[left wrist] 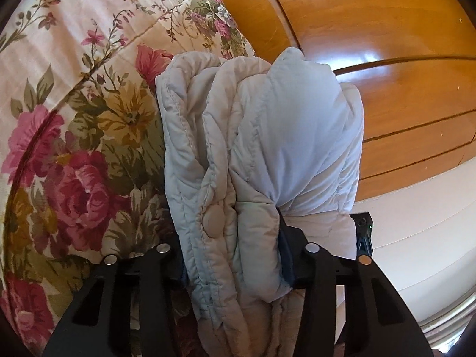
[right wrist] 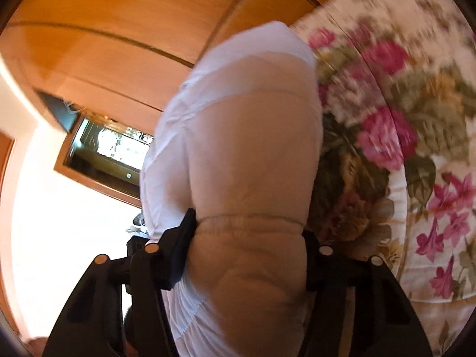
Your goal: Fold small clothes
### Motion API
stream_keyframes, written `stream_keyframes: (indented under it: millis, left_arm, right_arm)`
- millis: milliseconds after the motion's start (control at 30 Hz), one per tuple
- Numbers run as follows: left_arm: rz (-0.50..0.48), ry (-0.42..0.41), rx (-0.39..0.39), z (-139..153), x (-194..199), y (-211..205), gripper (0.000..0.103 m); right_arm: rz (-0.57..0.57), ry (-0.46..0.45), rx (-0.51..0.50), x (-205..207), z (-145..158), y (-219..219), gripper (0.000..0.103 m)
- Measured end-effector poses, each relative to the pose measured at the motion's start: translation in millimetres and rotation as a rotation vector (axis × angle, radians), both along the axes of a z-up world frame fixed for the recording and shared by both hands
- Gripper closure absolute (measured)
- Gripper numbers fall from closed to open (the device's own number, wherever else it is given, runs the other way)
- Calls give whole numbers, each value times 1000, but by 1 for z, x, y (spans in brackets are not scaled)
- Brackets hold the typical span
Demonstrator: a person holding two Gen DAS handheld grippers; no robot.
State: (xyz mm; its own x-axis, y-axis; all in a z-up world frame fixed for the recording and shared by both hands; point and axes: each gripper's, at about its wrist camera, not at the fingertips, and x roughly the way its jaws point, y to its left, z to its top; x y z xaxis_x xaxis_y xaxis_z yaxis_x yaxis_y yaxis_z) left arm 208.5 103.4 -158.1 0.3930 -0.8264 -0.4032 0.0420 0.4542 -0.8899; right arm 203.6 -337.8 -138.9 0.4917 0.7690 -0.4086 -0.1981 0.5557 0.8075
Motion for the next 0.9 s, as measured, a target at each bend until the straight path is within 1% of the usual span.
stream_keyframes:
  millis: [67,133,167,267,367,433,533,567,733,867,900]
  left_arm:
    - [-5,-5,-5,3,3,-1,63]
    - [-19,-15,-1,7,6,-3,66]
    - [-24,-22,-4,9,9,-5,67]
    - [-29,-37,-14,12,20,-16,68]
    - [-20,-40,-37,13,41,-31,68]
    - [-19,-48,-31,15,57,-40,68]
    - [-30,-78,8,25,87,-58,68]
    - [-39,-94,31,31,101,-67,68]
    - [-70,-134,100,48,154,-98,68]
    - [-72,-151,153,50,184,-119,68]
    - [-72,-154,169,49,190,-123,68]
  right_arm:
    - [2,-59,-55,-7,13,5,50]
    - [1,-139,-124,-13,29,8,50]
    - [-1,-163,-140,-15,34,8,50]
    - [-14,-276,-191,-18,51,4,51]
    - [-32,-342,-232,-16,58,-7,51]
    - [-52,-360,-242,-10,61,-12,51]
    - [-97,-373,-244,5,62,-28,51]
    - [-113,-376,-246,11,60,-32,51]
    - [-156,-377,-272,52,57,-56,51]
    - [-181,-351,-286,91,46,-77,51]
    - [-191,-333,-303,102,39,-81,51]
